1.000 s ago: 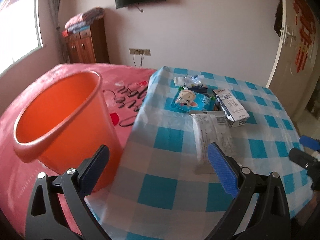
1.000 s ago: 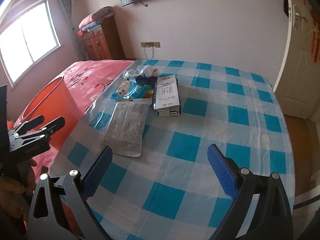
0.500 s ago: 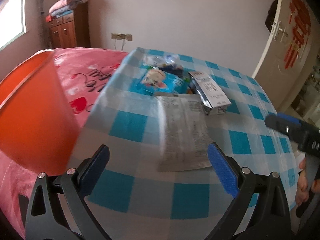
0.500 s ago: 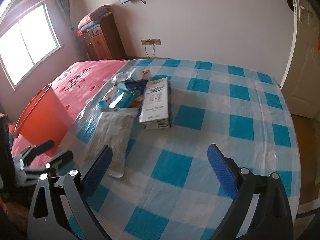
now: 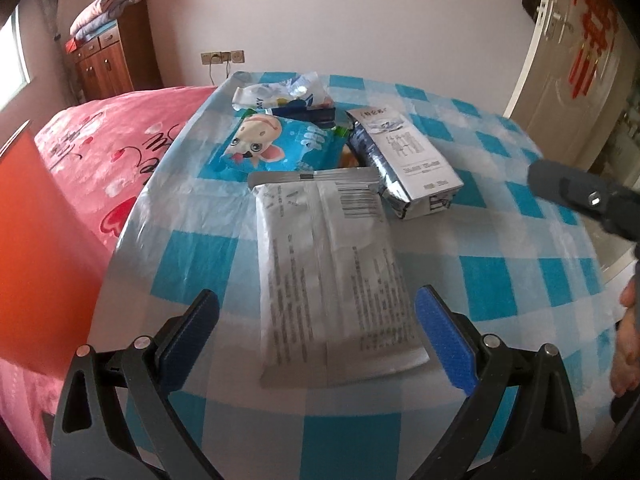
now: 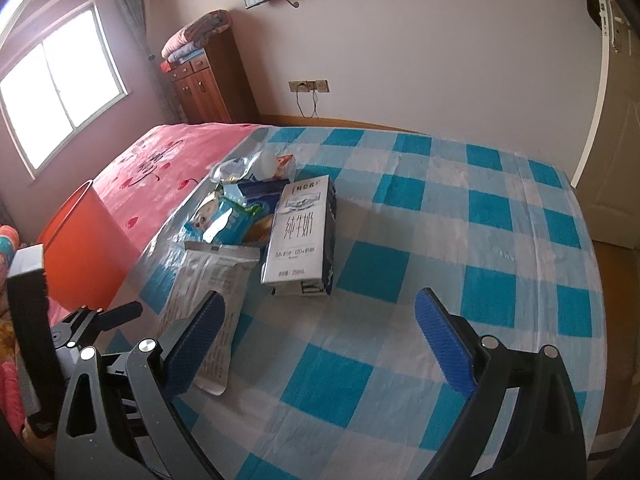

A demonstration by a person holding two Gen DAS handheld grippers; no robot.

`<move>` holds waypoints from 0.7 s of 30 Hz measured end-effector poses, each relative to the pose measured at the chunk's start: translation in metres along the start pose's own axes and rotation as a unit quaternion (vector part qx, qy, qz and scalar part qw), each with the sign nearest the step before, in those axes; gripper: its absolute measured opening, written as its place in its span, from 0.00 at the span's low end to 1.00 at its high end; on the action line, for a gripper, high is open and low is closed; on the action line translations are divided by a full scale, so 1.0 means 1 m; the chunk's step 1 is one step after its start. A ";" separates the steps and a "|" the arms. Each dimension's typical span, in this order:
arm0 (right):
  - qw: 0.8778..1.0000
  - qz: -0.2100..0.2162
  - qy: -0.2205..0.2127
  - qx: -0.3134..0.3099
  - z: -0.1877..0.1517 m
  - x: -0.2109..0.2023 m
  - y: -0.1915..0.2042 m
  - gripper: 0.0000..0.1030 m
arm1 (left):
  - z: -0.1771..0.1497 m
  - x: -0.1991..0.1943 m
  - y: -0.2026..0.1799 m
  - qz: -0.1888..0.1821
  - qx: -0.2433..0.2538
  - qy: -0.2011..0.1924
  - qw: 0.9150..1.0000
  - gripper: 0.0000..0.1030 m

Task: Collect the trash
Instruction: 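Close the left gripper on the grey paper sachet and lift it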

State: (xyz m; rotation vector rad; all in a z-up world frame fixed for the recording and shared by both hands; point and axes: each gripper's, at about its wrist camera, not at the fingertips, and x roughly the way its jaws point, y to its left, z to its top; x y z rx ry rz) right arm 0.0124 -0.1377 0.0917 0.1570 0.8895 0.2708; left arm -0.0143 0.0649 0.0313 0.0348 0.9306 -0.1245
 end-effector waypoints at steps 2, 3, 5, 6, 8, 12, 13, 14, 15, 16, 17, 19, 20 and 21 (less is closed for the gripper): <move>1.000 0.002 -0.001 0.002 0.002 0.002 -0.003 0.92 | 0.003 0.006 -0.004 0.005 0.005 0.005 1.000 0.96; 1.000 0.002 -0.002 0.002 0.003 0.002 -0.004 0.92 | 0.005 0.010 -0.006 0.008 0.007 0.010 1.000 0.96; 1.000 0.003 -0.003 0.002 0.005 0.004 -0.006 0.92 | 0.006 0.015 -0.008 0.014 0.011 0.016 1.000 0.96; 1.000 0.003 -0.003 0.003 0.005 0.005 -0.008 0.92 | 0.006 0.017 -0.009 0.016 0.013 0.018 1.000 0.96; 1.000 0.006 -0.003 0.003 0.006 0.007 -0.009 0.92 | 0.008 0.022 -0.012 0.020 0.016 0.023 0.999 0.96; 1.000 0.013 -0.002 0.002 0.007 0.011 -0.010 0.92 | 0.010 0.027 -0.015 0.032 0.019 0.024 0.999 0.96; 1.000 0.014 -0.001 0.001 0.007 0.012 -0.009 0.92 | 0.011 0.028 -0.014 0.035 0.017 0.023 0.999 0.96; 1.000 0.017 0.001 -0.002 0.008 0.014 -0.008 0.92 | 0.012 0.029 -0.013 0.033 0.014 0.023 0.999 0.96; 1.000 0.018 0.002 -0.005 0.009 0.015 -0.006 0.92 | 0.012 0.029 -0.012 0.030 0.009 0.023 0.999 0.96; 1.000 0.019 0.002 -0.009 0.009 0.016 -0.005 0.92 | 0.013 0.030 -0.011 0.028 0.004 0.023 0.999 0.95; 1.000 0.020 0.003 -0.015 0.010 0.018 -0.002 0.92 | 0.013 0.031 -0.010 0.024 -0.001 0.023 0.999 0.95; 0.999 0.023 0.005 -0.023 0.011 0.021 0.002 0.92 | 0.014 0.032 -0.009 0.018 -0.005 0.024 1.000 0.93; 0.999 0.025 0.006 -0.027 0.012 0.023 0.005 0.92 | 0.014 0.033 -0.008 0.013 -0.008 0.026 1.000 0.89; 0.999 0.027 0.008 -0.030 0.012 0.025 0.008 0.92 | 0.014 0.034 -0.007 0.008 -0.013 0.029 0.999 0.86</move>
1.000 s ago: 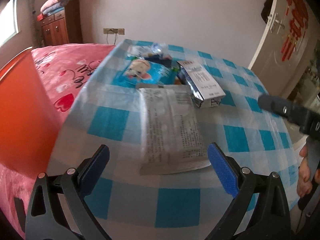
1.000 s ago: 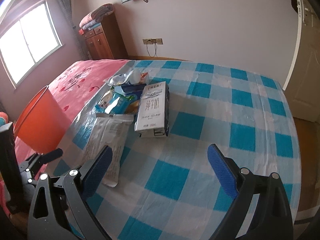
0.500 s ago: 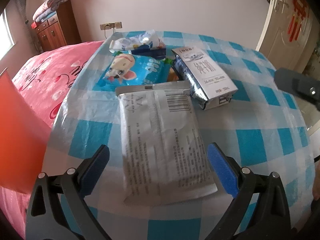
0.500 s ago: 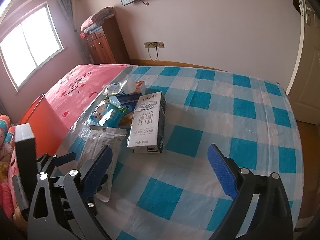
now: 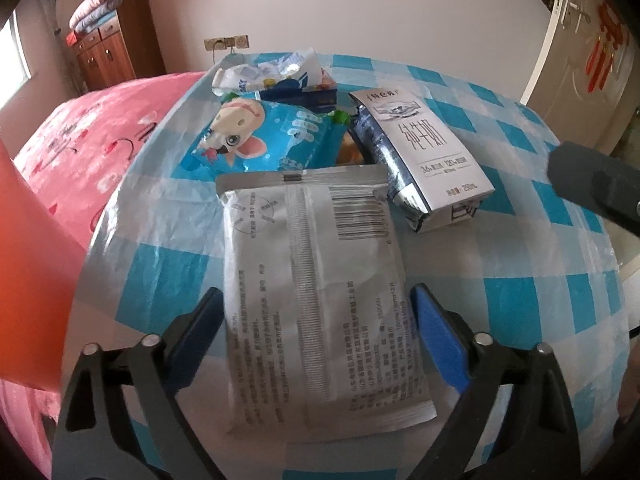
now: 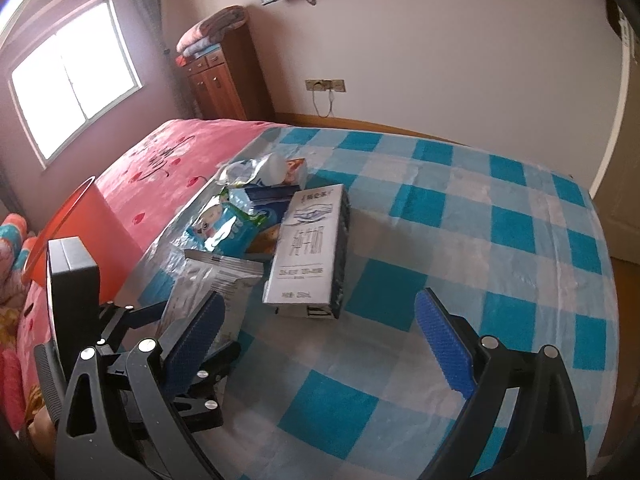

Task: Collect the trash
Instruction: 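Close the left gripper on the grey paper sachet and lift it, then hold the grey sachet in the left gripper while the right gripper grasps the blue wet-wipe pack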

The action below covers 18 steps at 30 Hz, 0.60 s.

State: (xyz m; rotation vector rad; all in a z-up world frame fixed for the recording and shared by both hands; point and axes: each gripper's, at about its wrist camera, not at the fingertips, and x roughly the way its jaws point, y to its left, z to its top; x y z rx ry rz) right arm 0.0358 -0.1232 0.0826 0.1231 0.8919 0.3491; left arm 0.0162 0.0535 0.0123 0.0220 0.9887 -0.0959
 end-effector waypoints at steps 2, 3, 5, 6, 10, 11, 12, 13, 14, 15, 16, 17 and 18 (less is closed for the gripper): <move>1.000 0.004 0.003 -0.008 0.001 0.005 0.005 0.92 | 0.000 0.000 0.001 0.001 -0.005 -0.002 1.000 0.84; 1.000 0.005 0.005 -0.011 0.002 0.007 0.007 0.92 | -0.001 0.000 0.001 0.001 -0.006 -0.003 1.000 0.84; 1.000 0.009 0.007 -0.018 0.004 0.012 0.012 0.92 | -0.002 -0.001 0.001 0.002 -0.008 -0.006 1.000 0.82; 1.000 0.011 0.009 -0.021 0.005 0.014 0.014 0.92 | -0.002 -0.001 0.001 0.003 -0.010 -0.007 1.000 0.78; 0.999 0.014 0.013 -0.044 0.011 0.025 0.024 0.92 | -0.004 -0.005 0.007 0.000 -0.021 -0.006 1.000 0.76; 0.999 0.014 0.015 -0.049 0.012 0.027 0.026 0.92 | -0.005 -0.006 0.009 0.000 -0.025 -0.007 1.000 0.76; 0.998 0.015 0.016 -0.054 0.014 0.030 0.028 0.92 | -0.006 -0.007 0.012 0.000 -0.030 -0.007 1.000 0.75; 0.998 0.016 0.018 -0.057 0.015 0.033 0.030 0.92 | -0.008 -0.009 0.015 -0.001 -0.035 -0.008 0.999 0.75; 0.998 0.018 0.021 -0.061 0.017 0.037 0.032 0.92 | -0.009 -0.010 0.018 0.000 -0.038 -0.008 0.999 0.75; 0.998 0.021 0.023 -0.063 0.018 0.041 0.034 0.92 | -0.011 -0.011 0.021 0.001 -0.043 -0.008 0.999 0.75; 0.997 0.024 0.026 -0.068 0.020 0.045 0.037 0.92 | -0.012 -0.012 0.024 0.003 -0.045 -0.008 0.999 0.75; 0.997 0.027 0.028 -0.071 0.021 0.048 0.039 0.92 | -0.014 -0.014 0.028 0.005 -0.049 -0.009 0.999 0.74; 0.996 0.029 0.029 -0.075 0.022 0.051 0.041 0.92 | -0.015 -0.015 0.030 0.007 -0.051 -0.010 0.999 0.74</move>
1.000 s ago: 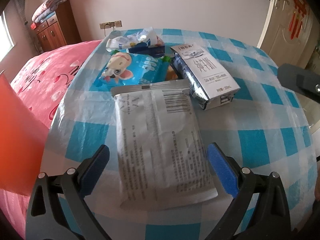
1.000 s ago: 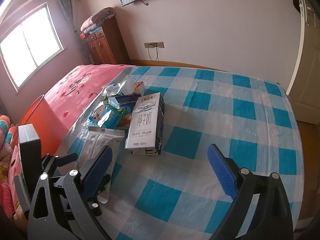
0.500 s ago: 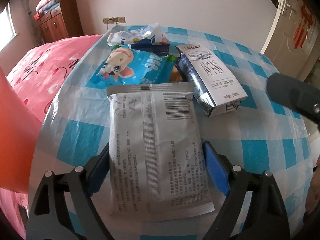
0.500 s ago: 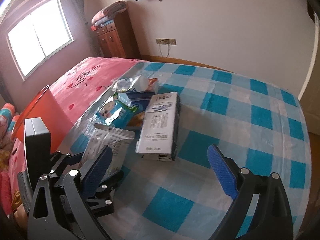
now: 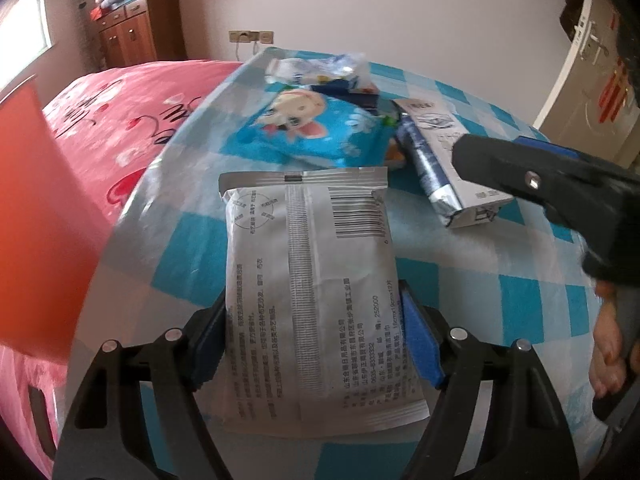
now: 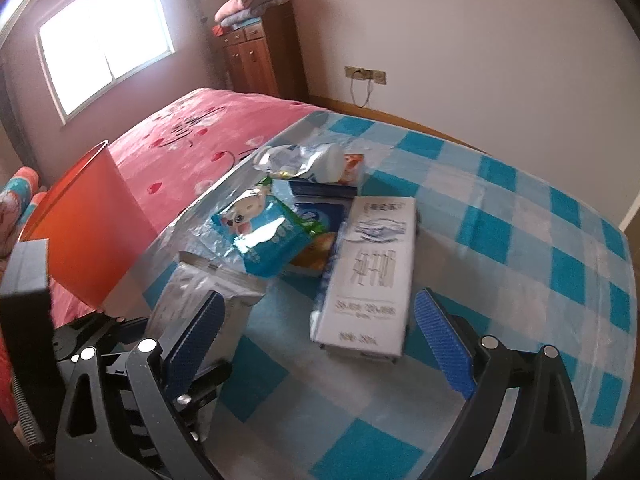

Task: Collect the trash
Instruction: 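Hold the grey sachet in the left gripper while the right gripper grasps the blue wet-wipe pack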

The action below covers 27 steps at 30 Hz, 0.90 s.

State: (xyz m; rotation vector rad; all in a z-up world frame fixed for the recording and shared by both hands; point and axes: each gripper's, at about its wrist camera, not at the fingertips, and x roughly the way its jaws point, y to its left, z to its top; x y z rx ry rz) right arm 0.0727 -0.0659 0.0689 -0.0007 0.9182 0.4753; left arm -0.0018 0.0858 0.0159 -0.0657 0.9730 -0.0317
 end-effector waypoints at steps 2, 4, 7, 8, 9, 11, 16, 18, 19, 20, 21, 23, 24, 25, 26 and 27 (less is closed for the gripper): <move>1.000 0.004 0.001 -0.013 0.006 0.007 0.005 0.92 | -0.003 -0.004 0.007 0.003 -0.006 -0.002 1.000 0.74; 1.000 0.006 0.003 -0.028 0.011 0.014 0.011 0.92 | -0.005 -0.006 0.012 0.007 -0.009 -0.005 1.000 0.74; 0.999 0.009 0.009 -0.046 0.020 0.026 0.020 0.92 | -0.007 -0.010 0.021 0.020 -0.011 -0.012 1.000 0.74; 0.999 0.009 0.010 -0.051 0.022 0.029 0.023 0.92 | -0.008 -0.011 0.025 0.024 -0.014 -0.012 1.000 0.74; 0.998 0.009 0.011 -0.057 0.025 0.032 0.025 0.92 | -0.008 -0.012 0.030 0.025 -0.018 -0.011 0.999 0.74; 0.998 0.011 0.016 -0.067 0.030 0.042 0.031 0.92 | -0.010 -0.013 0.037 0.029 -0.025 -0.012 0.999 0.74; 0.994 -0.006 0.030 -0.104 0.036 0.064 0.042 0.92 | -0.012 -0.015 0.050 0.034 -0.036 -0.013 0.999 0.74; 0.991 -0.017 0.037 -0.127 0.036 0.073 0.048 0.92 | -0.012 -0.016 0.052 0.036 -0.035 -0.015 0.999 0.74; 0.989 -0.027 0.039 -0.141 0.036 0.078 0.051 0.92 | -0.012 -0.016 0.053 0.036 -0.035 -0.016 0.999 0.74; 0.987 -0.033 0.038 -0.150 0.036 0.079 0.053 0.92 | -0.012 -0.017 0.053 0.036 -0.036 -0.017 0.999 0.74; 0.986 -0.036 0.036 -0.159 0.037 0.080 0.054 0.92 | -0.012 -0.017 0.054 0.034 -0.037 -0.017 0.999 0.74; 0.984 -0.039 0.035 -0.172 0.039 0.084 0.056 0.92 | -0.013 -0.017 0.055 0.033 -0.039 -0.018 0.999 0.74; 0.983 -0.041 0.035 -0.176 0.040 0.086 0.056 0.92 | -0.013 -0.017 0.055 0.033 -0.039 -0.018 0.999 0.74; 0.982 -0.044 0.037 -0.180 0.041 0.089 0.057 0.92 | -0.012 -0.016 0.055 0.032 -0.040 -0.018 0.999 0.74; 0.981 -0.047 0.041 -0.183 0.041 0.093 0.058 0.92 | -0.013 -0.016 0.055 0.032 -0.040 -0.017 0.999 0.74; 0.981 -0.048 0.044 -0.184 0.041 0.096 0.057 0.92 | -0.014 -0.017 0.055 0.032 -0.041 -0.018 0.998 0.74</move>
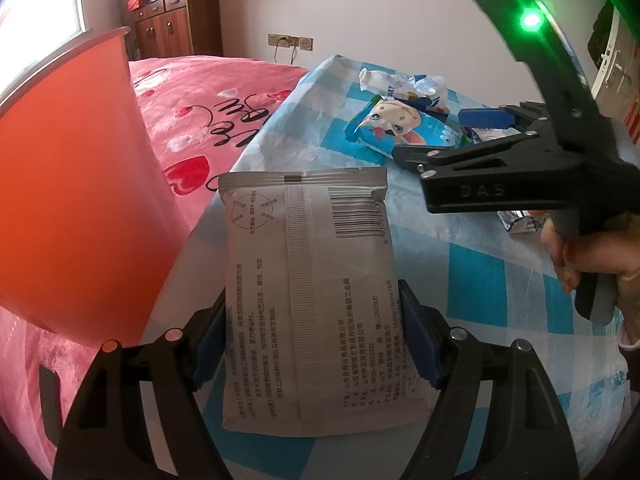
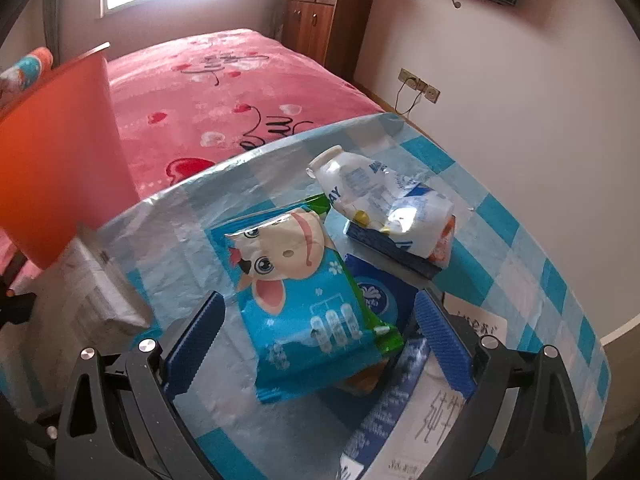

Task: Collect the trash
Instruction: 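Hold the grey sachet in the left gripper while the right gripper grasps the blue wet-wipe pack, then carry the sachet and the wet-wipe pack toward the orange bucket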

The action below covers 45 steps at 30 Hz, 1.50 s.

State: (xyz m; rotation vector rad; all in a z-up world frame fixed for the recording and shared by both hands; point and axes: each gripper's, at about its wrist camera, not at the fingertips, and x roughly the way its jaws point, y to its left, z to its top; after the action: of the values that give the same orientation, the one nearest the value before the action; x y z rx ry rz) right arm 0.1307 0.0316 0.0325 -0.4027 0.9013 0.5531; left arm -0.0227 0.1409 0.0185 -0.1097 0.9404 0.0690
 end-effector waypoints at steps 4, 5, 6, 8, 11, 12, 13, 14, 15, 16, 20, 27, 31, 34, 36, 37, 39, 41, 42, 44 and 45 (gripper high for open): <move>1.000 -0.002 0.007 0.005 -0.001 0.009 -0.001 0.92 | 0.000 -0.001 0.004 0.001 -0.005 -0.002 1.000 0.74; 1.000 -0.002 0.005 0.006 -0.002 0.009 -0.001 0.92 | 0.001 -0.001 0.005 0.002 -0.006 -0.002 1.000 0.74; 1.000 -0.002 0.003 0.007 -0.002 0.008 -0.001 0.90 | 0.001 0.000 0.006 0.003 -0.007 -0.002 1.000 0.74; 1.000 0.003 0.004 0.010 -0.003 0.009 -0.002 0.80 | 0.001 -0.001 0.008 0.003 -0.011 -0.002 1.000 0.74; 1.000 0.005 0.003 0.017 -0.004 0.008 -0.003 0.78 | 0.001 -0.002 0.008 0.003 -0.011 -0.003 1.000 0.74; 1.000 0.005 0.001 0.017 -0.003 0.007 -0.003 0.77 | 0.001 -0.002 0.008 0.003 -0.011 -0.003 1.000 0.74; 1.000 0.004 0.000 0.019 -0.003 0.007 -0.003 0.76 | 0.001 -0.002 0.008 0.003 -0.011 -0.004 1.000 0.74; 1.000 0.005 0.000 0.022 -0.004 0.006 -0.004 0.74 | 0.001 -0.002 0.008 0.003 -0.011 -0.004 1.000 0.74; 1.000 0.007 0.001 0.025 -0.004 0.006 -0.004 0.72 | 0.001 -0.002 0.008 0.003 -0.011 -0.004 1.000 0.74; 1.000 0.008 0.002 0.028 -0.005 0.006 -0.005 0.71 | 0.001 -0.002 0.008 0.003 -0.011 -0.004 1.000 0.74; 0.999 0.009 0.006 0.045 -0.007 0.005 -0.007 0.65 | 0.001 -0.004 0.007 0.003 -0.008 -0.005 1.000 0.74; 0.997 0.000 -0.001 0.072 -0.015 -0.002 -0.006 0.61 | -0.001 -0.008 0.005 0.007 -0.005 -0.009 1.000 0.74; 0.995 0.001 -0.007 0.095 -0.021 -0.009 -0.008 0.53 | -0.001 -0.008 0.004 0.011 -0.004 -0.009 1.000 0.74; 0.995 0.003 -0.009 0.102 -0.027 -0.013 -0.006 0.52 | -0.002 -0.008 0.003 0.012 -0.002 -0.009 1.000 0.74; 0.994 0.004 -0.013 0.106 -0.031 -0.017 -0.004 0.51 | -0.002 -0.008 0.001 0.014 0.001 -0.009 1.000 0.74; 0.994 0.004 -0.014 0.109 -0.032 -0.019 -0.004 0.51 | -0.002 -0.009 0.001 0.015 0.002 -0.010 1.000 0.74; 0.993 0.007 -0.018 0.115 -0.036 -0.024 -0.002 0.51 | -0.003 -0.010 0.000 0.016 0.003 -0.012 1.000 0.74; 0.993 0.005 -0.024 0.119 -0.040 -0.030 -0.001 0.51 | -0.004 -0.012 -0.001 0.017 0.004 -0.014 1.000 0.74; 0.992 0.004 -0.027 0.122 -0.042 -0.033 -0.001 0.50 | -0.004 -0.012 -0.002 0.017 0.004 -0.015 1.000 0.74; 0.990 0.006 -0.032 0.134 -0.048 -0.041 -0.002 0.50 | -0.005 -0.014 -0.003 0.018 0.008 -0.017 1.000 0.74; 0.990 0.007 -0.034 0.139 -0.050 -0.044 -0.002 0.50 | -0.005 -0.015 -0.004 0.019 0.009 -0.019 1.000 0.74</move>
State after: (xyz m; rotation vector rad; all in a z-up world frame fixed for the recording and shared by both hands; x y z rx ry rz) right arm 0.0791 -0.0092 0.0407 -0.1241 0.9009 0.4443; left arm -0.0353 0.1360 0.0280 -0.0726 0.9057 0.0980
